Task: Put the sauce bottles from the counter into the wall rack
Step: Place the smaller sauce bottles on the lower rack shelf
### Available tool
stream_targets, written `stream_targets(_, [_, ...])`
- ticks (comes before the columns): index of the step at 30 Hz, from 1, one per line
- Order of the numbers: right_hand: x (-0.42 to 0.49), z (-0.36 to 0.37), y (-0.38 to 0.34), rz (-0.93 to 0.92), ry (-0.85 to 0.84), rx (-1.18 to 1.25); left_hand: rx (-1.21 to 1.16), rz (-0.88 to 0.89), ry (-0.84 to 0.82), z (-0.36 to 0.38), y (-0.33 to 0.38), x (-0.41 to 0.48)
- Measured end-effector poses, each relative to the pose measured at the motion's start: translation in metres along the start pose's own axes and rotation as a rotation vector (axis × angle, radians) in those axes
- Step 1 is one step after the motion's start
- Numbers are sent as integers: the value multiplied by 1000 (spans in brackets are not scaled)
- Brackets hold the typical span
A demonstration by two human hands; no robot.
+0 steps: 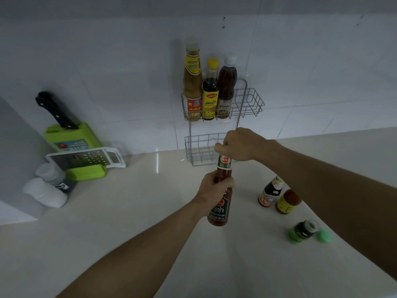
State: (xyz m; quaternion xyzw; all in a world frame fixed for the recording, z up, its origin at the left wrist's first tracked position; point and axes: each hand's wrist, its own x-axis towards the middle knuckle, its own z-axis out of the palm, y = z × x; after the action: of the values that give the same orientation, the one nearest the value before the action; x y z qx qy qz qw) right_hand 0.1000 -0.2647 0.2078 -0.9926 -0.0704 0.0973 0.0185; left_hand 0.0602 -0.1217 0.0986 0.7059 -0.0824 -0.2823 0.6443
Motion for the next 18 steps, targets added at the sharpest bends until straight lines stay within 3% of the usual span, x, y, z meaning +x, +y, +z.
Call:
stream_targets(5, [1,5,-1,92,96,265,-55,2,50,2,5,5])
stream_targets(7, [-4,17,-3,141,121,517,-96,-12,69,1,7,7])
stream_targets(12, [-21,57,-10,174,-64,1081,-44,2,107,-9,10,13])
stream_targets(18, [-15,80,-20,223,-104,1209,71,-10,120,-24,-8,19])
